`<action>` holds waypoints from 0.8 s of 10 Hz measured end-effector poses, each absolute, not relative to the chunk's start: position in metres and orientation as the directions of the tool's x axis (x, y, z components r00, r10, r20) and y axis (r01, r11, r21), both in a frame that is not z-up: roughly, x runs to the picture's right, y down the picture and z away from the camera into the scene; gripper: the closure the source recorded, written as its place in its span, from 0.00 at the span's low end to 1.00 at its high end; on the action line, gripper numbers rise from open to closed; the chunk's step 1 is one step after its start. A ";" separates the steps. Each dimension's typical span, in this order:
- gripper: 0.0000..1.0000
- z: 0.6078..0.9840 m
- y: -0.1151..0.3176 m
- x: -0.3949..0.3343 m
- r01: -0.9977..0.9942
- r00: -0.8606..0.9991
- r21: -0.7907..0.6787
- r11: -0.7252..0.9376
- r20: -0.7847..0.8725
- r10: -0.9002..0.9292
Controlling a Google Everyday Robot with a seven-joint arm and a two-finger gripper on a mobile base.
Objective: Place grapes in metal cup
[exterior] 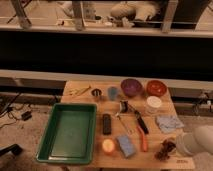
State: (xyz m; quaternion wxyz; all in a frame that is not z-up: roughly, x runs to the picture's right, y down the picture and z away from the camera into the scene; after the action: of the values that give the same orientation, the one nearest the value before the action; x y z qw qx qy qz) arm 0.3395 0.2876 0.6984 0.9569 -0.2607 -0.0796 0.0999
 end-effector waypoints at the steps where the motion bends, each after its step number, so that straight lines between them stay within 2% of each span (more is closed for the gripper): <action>1: 1.00 0.693 0.284 0.342 -0.151 0.966 -0.509 0.848 0.105 0.235; 8: 1.00 0.644 0.248 0.309 -0.045 0.956 -0.437 0.898 0.241 0.165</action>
State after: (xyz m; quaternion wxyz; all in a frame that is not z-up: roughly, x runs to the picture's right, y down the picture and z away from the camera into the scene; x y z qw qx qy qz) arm 0.3089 0.2479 0.6441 0.9646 -0.2187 -0.1373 0.0544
